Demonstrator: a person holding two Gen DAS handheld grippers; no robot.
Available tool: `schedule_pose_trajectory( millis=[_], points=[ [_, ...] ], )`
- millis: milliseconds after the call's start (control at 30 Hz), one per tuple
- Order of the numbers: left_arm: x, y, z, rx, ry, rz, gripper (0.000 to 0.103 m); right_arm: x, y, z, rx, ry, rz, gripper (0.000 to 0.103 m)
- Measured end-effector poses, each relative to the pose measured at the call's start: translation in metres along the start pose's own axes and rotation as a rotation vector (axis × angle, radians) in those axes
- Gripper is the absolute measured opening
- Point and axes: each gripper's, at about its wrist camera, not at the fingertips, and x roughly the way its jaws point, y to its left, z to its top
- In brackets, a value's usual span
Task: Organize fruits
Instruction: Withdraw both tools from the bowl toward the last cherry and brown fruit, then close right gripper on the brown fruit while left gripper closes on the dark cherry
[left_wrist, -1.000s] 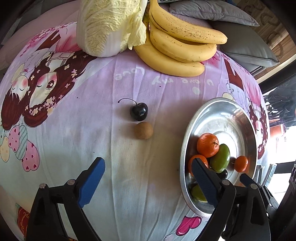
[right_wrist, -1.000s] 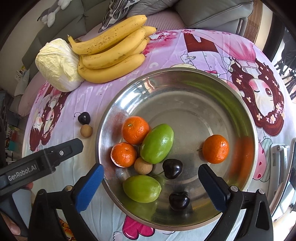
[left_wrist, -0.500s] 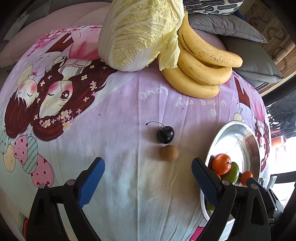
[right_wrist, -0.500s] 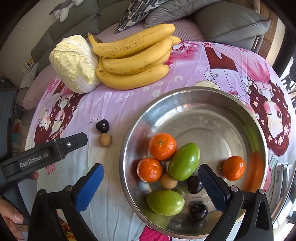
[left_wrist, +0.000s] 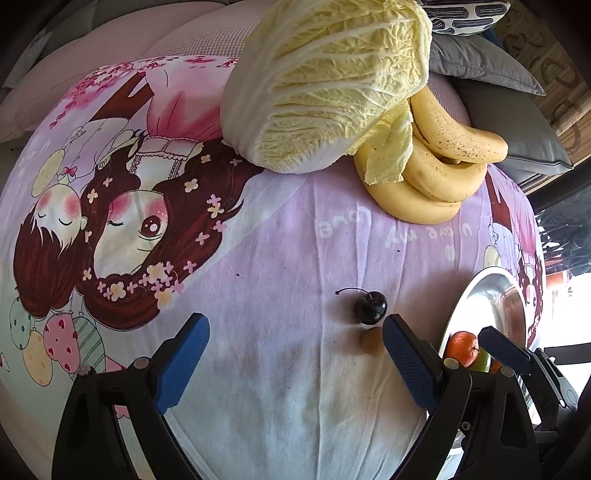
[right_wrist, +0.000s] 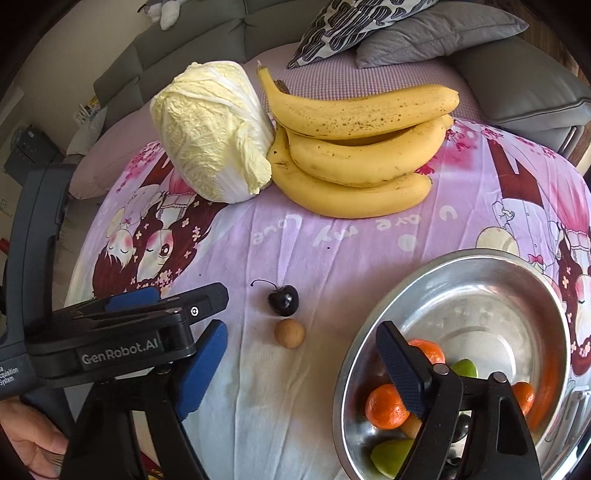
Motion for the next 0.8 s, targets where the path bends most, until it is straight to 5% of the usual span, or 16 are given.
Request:
schedule_pose_trajectory(
  millis=[133,367,567,800],
  points=[
    [0.01,0.012,0.005,-0.01,0.004,-0.005,0.095,0.02,0.011,0.004,-0.021,0.038,0.012,0.061],
    [0.028,0.025,0.009,-0.028,0.042,-0.028,0.095,0.053,0.02,0.007,-0.05,0.1,0.008,0.041],
    [0.039,0.025,0.01,-0.029,0.081,-0.063,0.079,0.067,0.02,0.005,-0.062,0.122,-0.016,0.034],
    [0.044,0.016,0.01,-0.022,0.091,-0.092,0.078,0.071,0.011,0.004,-0.048,0.146,-0.023,0.033]
  ],
)
